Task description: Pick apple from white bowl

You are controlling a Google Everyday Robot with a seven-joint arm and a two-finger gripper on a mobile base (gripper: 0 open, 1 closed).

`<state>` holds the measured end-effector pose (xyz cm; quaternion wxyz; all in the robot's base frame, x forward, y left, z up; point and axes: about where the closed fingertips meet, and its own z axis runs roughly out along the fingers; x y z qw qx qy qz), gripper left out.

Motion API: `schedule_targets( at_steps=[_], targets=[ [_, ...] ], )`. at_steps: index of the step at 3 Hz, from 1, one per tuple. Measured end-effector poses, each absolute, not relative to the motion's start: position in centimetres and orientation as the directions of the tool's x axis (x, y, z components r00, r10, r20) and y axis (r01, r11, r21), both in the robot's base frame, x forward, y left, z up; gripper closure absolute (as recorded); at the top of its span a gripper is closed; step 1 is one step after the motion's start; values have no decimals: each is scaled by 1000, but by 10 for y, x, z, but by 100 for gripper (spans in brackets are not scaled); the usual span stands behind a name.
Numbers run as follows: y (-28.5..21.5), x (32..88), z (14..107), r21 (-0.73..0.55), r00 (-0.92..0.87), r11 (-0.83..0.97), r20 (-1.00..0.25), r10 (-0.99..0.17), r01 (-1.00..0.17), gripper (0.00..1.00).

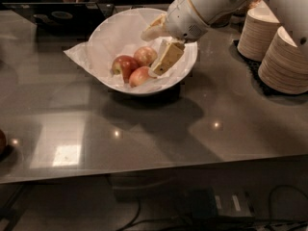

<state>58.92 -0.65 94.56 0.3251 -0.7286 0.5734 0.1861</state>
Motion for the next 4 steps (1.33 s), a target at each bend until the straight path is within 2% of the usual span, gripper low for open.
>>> schedule_targets(
  at_steps=[4],
  targets=[
    [3,586,911,-208,247,-148,-617,-747,-967,31]
  ],
)
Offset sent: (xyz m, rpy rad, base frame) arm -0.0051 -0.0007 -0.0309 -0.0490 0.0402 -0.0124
